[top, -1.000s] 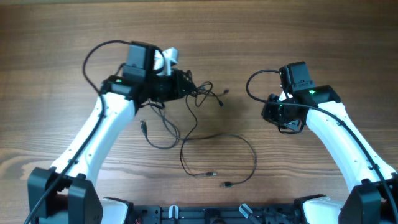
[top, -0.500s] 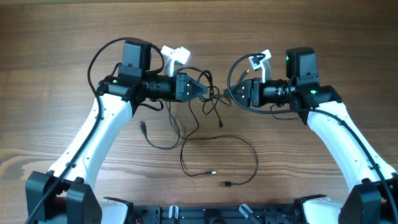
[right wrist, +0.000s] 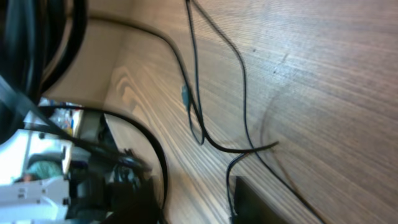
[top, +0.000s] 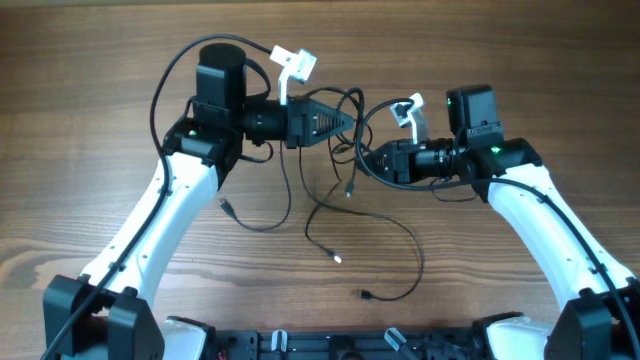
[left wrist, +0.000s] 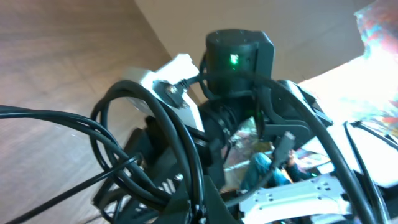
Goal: Untangle cables
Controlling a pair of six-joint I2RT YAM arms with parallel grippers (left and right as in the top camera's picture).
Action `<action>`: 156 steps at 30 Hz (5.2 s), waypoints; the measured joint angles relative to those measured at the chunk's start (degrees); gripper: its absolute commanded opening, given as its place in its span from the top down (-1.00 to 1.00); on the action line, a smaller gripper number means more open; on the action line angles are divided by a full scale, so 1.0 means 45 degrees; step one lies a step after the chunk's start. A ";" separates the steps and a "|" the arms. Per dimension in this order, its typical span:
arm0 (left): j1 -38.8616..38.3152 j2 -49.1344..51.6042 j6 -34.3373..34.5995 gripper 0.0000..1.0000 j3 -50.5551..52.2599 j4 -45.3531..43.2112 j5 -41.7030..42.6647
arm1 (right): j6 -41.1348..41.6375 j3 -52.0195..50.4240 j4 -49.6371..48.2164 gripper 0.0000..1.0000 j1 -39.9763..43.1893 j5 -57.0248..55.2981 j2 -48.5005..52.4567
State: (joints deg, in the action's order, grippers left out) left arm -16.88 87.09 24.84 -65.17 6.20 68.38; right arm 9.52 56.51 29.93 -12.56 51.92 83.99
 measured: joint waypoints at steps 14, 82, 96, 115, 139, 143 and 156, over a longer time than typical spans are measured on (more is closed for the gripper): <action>0.0238 0.0005 -0.0204 0.92 -0.0010 0.2098 -0.0398 | 0.3415 0.0058 0.2618 0.92 -0.0097 -0.7907 -0.0034; -0.1039 0.0588 -0.2725 0.65 0.0005 0.5285 -0.6280 | -0.1617 -0.0053 0.1545 0.91 0.1525 -0.0248 -0.0223; -0.1141 0.0767 -0.2686 0.40 0.0005 0.6256 -0.6577 | -0.0151 -0.0053 -0.0714 0.91 0.1525 0.0520 -0.0223; -0.1141 0.0767 -0.2701 0.76 0.0000 0.6771 -0.7101 | 0.0928 -0.0053 -0.0962 0.91 0.1525 0.0452 -0.0223; -0.0782 0.0767 -0.2701 0.92 0.0000 0.6858 -0.9583 | 0.2215 -0.0029 0.2919 -0.28 0.1501 -0.6237 -0.0219; -0.0942 0.0767 -0.2696 0.92 0.0005 0.6868 -0.9602 | 0.2152 -0.0034 0.1447 -0.17 0.1501 -0.5474 -0.0214; -0.2667 0.0282 -0.3789 0.92 0.0000 0.6800 -0.9564 | 0.1525 -0.0063 -0.0976 0.10 0.1010 0.0554 0.0039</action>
State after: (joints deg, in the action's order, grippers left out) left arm -28.88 88.36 7.79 -65.17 36.80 25.34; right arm 16.38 56.23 25.54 -8.01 54.41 84.16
